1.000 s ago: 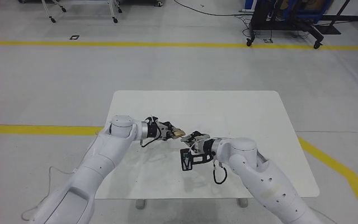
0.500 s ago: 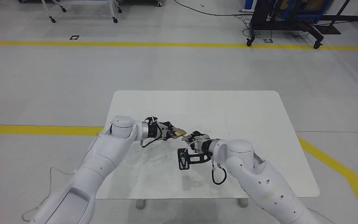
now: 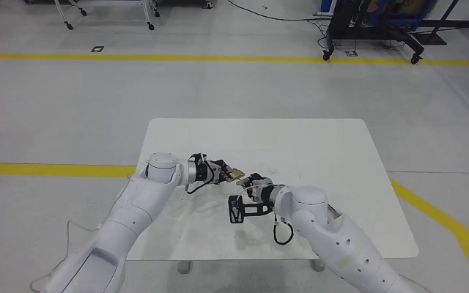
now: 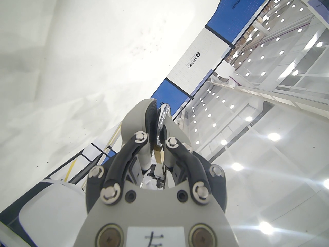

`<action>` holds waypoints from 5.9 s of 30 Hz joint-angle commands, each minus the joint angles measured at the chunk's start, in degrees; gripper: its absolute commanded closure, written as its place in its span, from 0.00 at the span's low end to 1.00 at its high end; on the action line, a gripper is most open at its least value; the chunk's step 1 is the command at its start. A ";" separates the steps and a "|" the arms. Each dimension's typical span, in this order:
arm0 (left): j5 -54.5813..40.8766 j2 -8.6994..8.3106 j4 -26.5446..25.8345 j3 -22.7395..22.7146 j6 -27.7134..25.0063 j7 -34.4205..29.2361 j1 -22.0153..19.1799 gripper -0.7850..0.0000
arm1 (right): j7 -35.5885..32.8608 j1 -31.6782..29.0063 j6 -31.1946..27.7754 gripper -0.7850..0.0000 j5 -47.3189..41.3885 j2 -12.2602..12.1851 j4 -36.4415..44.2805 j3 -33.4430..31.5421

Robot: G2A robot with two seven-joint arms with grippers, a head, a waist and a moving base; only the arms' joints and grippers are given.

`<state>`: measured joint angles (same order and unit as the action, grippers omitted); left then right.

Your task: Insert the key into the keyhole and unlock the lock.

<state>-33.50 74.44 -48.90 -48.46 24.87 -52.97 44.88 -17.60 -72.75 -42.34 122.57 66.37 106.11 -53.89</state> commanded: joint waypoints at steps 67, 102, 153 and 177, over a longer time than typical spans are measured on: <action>-0.94 0.30 -0.37 -3.06 -4.48 -2.91 0.41 1.00 | -6.23 2.25 0.81 0.00 -1.55 1.87 -0.97 1.72; 3.91 -1.27 -11.89 -9.28 -19.56 5.67 8.14 1.00 | 15.48 -5.85 30.56 0.60 -7.43 2.08 -8.10 -4.07; 21.47 -1.93 -19.14 -11.17 -34.27 16.09 12.68 1.00 | 38.03 -9.30 16.15 0.00 -33.07 1.18 -15.25 -14.93; 48.44 7.64 -3.84 14.23 -13.31 17.59 -4.29 0.38 | 45.49 -18.62 12.77 0.00 -36.23 -0.94 -9.18 -26.41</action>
<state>14.53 81.45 -53.73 -35.06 10.42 -34.88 41.39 27.89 -91.37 -29.57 86.35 65.43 96.94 -80.29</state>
